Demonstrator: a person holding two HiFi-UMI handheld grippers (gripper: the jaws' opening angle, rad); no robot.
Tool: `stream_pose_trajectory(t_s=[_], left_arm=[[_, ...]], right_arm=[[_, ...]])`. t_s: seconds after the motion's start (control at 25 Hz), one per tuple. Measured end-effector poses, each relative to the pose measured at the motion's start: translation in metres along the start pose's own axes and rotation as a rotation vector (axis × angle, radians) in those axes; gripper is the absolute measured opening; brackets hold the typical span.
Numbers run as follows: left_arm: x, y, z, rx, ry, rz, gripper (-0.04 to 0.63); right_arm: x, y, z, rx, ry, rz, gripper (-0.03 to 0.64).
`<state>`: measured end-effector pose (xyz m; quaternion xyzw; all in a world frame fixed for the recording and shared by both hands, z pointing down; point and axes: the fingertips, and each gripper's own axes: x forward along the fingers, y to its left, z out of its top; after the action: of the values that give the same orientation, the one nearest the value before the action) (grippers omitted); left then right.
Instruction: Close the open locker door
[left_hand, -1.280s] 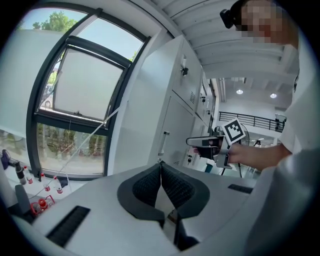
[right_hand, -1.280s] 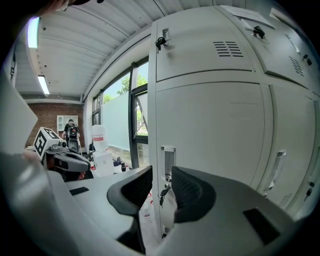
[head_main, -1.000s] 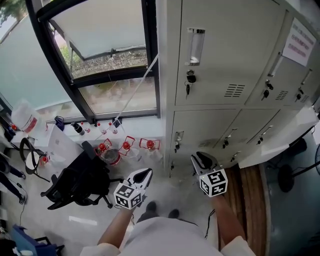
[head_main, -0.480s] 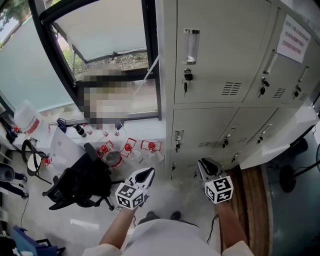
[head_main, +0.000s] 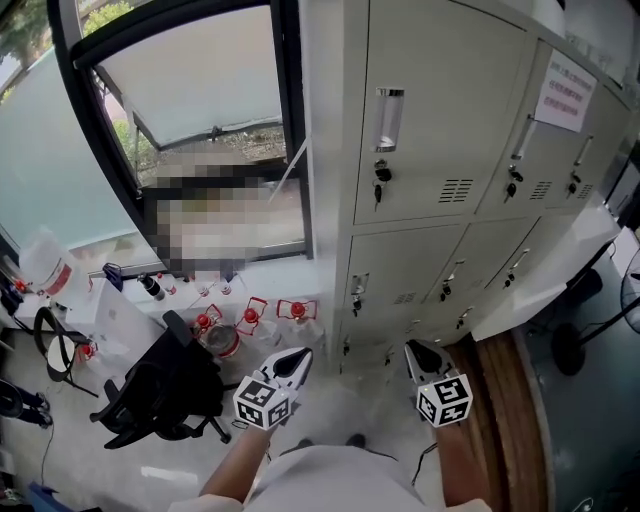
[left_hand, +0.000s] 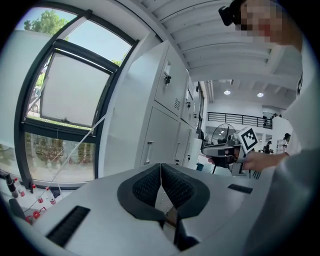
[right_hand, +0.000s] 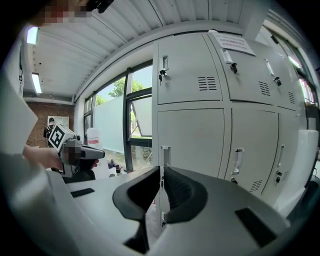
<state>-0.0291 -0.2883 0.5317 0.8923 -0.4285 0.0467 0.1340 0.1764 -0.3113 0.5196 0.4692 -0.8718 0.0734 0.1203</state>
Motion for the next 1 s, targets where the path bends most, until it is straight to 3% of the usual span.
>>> stream_pose_trajectory(t_s=[0.64, 1.0], left_arm=[[-0.02, -0.009, 0.026, 0.052, -0.018, -0.1, 0.021], [-0.019, -0.014, 0.025, 0.057, -0.016, -0.121, 0.021]], right_arm=[[-0.04, 0.018, 0.025, -0.007, -0.085, -0.114, 0.005], [-0.046, 0.026, 0.028, -0.025, -0.094, -0.119, 0.005]])
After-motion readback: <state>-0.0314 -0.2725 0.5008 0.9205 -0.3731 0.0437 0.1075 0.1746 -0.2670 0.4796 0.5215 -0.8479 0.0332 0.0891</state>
